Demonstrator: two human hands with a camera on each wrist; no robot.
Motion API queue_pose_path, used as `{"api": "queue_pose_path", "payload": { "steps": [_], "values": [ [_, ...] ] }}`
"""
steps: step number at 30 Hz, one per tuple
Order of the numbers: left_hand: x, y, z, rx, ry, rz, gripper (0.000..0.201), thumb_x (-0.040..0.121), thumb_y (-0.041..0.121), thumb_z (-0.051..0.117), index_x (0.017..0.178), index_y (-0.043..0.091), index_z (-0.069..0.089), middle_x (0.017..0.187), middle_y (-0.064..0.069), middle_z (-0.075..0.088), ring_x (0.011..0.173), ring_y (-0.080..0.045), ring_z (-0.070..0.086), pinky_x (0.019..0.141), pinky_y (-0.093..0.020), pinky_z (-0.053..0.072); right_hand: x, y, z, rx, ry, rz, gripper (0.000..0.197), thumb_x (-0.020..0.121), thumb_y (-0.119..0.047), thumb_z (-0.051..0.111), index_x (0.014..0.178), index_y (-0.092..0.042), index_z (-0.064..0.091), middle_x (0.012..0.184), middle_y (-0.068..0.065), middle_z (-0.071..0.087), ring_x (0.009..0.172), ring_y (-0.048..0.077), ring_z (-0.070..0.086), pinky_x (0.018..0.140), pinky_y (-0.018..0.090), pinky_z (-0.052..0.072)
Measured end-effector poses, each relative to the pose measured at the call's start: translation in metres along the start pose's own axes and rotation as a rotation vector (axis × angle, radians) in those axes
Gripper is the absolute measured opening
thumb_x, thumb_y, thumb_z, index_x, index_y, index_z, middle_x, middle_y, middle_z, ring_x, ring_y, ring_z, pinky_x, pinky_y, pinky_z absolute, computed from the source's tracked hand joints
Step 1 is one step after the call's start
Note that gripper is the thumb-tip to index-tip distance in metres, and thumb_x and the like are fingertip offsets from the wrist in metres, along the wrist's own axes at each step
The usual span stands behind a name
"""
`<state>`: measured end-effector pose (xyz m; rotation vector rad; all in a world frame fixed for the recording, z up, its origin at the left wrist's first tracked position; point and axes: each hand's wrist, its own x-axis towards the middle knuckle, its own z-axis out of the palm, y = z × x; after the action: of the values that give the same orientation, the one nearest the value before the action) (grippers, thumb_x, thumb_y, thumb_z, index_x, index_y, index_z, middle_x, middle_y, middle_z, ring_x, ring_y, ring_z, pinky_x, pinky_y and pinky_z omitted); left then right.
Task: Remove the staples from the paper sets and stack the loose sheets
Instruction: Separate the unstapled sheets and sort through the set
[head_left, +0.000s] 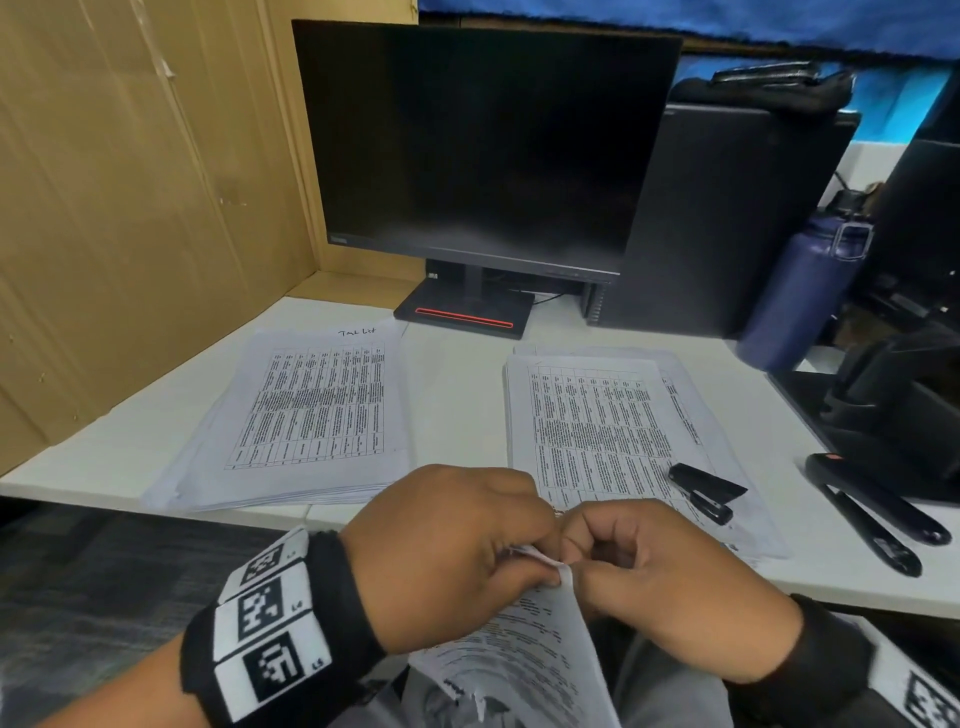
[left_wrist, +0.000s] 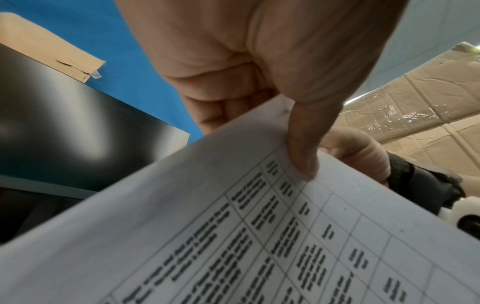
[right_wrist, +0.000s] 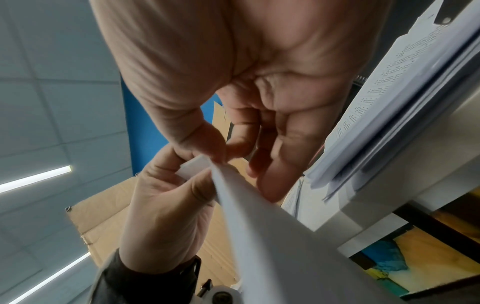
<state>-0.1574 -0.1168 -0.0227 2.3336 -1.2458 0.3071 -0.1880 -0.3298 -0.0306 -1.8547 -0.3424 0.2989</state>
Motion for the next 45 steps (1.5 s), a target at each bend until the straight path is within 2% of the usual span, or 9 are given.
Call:
{"api": "queue_pose_path", "payload": {
  "steps": [3, 9, 17, 24, 30, 34, 37, 40, 45],
  "values": [
    [0.0, 0.001, 0.0, 0.004, 0.004, -0.01, 0.007, 0.088, 0.041, 0.071, 0.089, 0.034, 0.069, 0.084, 0.014, 0.064, 0.072, -0.004, 0.063, 0.057, -0.031, 0.054, 0.0, -0.001, -0.002, 0.088, -0.056, 0.039, 0.016, 0.08, -0.007, 0.068, 0.07, -0.019, 0.07, 0.072, 0.005, 0.069, 0.066, 0.014, 0.063, 0.07, 0.031, 0.052],
    [0.0, 0.004, 0.003, 0.105, -0.012, -0.002, 0.011, 0.089, 0.043, 0.064, 0.087, 0.033, 0.068, 0.081, 0.012, 0.064, 0.068, -0.01, 0.063, 0.052, -0.031, 0.053, 0.003, 0.002, 0.002, 0.097, -0.021, 0.058, 0.011, 0.076, -0.012, 0.068, 0.066, -0.017, 0.067, 0.064, 0.0, 0.064, 0.059, 0.01, 0.059, 0.064, 0.026, 0.051],
    [-0.003, 0.007, 0.011, 0.191, -0.005, 0.054, 0.01, 0.086, 0.042, 0.07, 0.088, 0.034, 0.064, 0.075, 0.011, 0.058, 0.062, -0.01, 0.056, 0.05, -0.021, 0.036, 0.002, 0.012, 0.006, -0.195, 0.024, -0.012, 0.009, 0.071, -0.028, 0.057, 0.067, -0.02, 0.056, 0.061, -0.012, 0.049, 0.061, 0.004, 0.044, 0.062, 0.026, 0.037],
    [-0.002, 0.004, 0.007, 0.084, -0.034, 0.023, 0.011, 0.089, 0.042, 0.068, 0.096, 0.037, 0.063, 0.085, 0.014, 0.062, 0.071, -0.006, 0.061, 0.055, -0.022, 0.048, 0.002, 0.013, 0.005, -0.265, 0.04, -0.052, 0.012, 0.06, -0.046, 0.048, 0.063, -0.036, 0.054, 0.058, -0.016, 0.05, 0.059, -0.001, 0.043, 0.059, 0.019, 0.036],
    [-0.001, 0.002, 0.003, 0.016, -0.036, 0.003, 0.011, 0.088, 0.042, 0.071, 0.097, 0.038, 0.067, 0.083, 0.015, 0.062, 0.071, -0.001, 0.058, 0.056, -0.02, 0.046, 0.002, 0.015, 0.006, -0.214, 0.073, -0.057, 0.023, 0.064, -0.041, 0.052, 0.071, -0.02, 0.057, 0.059, -0.013, 0.05, 0.059, 0.001, 0.044, 0.06, 0.024, 0.037],
    [-0.002, 0.001, 0.0, -0.016, -0.048, -0.013, 0.009, 0.087, 0.041, 0.073, 0.094, 0.037, 0.068, 0.086, 0.016, 0.062, 0.074, 0.001, 0.059, 0.058, -0.022, 0.049, 0.003, 0.011, 0.006, -0.101, 0.141, -0.043, 0.019, 0.062, -0.036, 0.056, 0.063, -0.017, 0.053, 0.064, -0.013, 0.064, 0.058, -0.002, 0.052, 0.06, 0.018, 0.04],
    [-0.002, -0.002, -0.003, -0.035, -0.049, -0.033, 0.008, 0.089, 0.042, 0.071, 0.092, 0.036, 0.068, 0.086, 0.015, 0.063, 0.076, 0.001, 0.06, 0.062, -0.027, 0.053, 0.005, 0.009, 0.0, 0.124, 0.213, -0.017, 0.012, 0.073, -0.013, 0.06, 0.061, -0.013, 0.059, 0.078, 0.002, 0.071, 0.07, 0.007, 0.069, 0.06, 0.026, 0.051],
    [0.0, -0.004, -0.008, -0.088, -0.04, -0.074, 0.009, 0.088, 0.043, 0.07, 0.09, 0.035, 0.069, 0.087, 0.017, 0.064, 0.078, 0.006, 0.06, 0.066, -0.024, 0.052, 0.006, 0.013, -0.009, 0.248, 0.232, 0.023, 0.043, 0.088, 0.015, 0.051, 0.058, -0.014, 0.062, 0.079, 0.007, 0.07, 0.071, 0.022, 0.068, 0.06, 0.034, 0.055],
    [0.002, -0.018, -0.02, -0.239, -0.059, -0.211, 0.011, 0.085, 0.038, 0.079, 0.096, 0.036, 0.076, 0.092, 0.021, 0.069, 0.088, -0.001, 0.067, 0.078, -0.02, 0.053, 0.007, 0.013, -0.012, 0.225, 0.246, 0.054, 0.01, 0.068, -0.003, 0.056, 0.064, -0.01, 0.061, 0.074, 0.01, 0.067, 0.057, 0.017, 0.06, 0.052, 0.027, 0.051]
  ]
}}
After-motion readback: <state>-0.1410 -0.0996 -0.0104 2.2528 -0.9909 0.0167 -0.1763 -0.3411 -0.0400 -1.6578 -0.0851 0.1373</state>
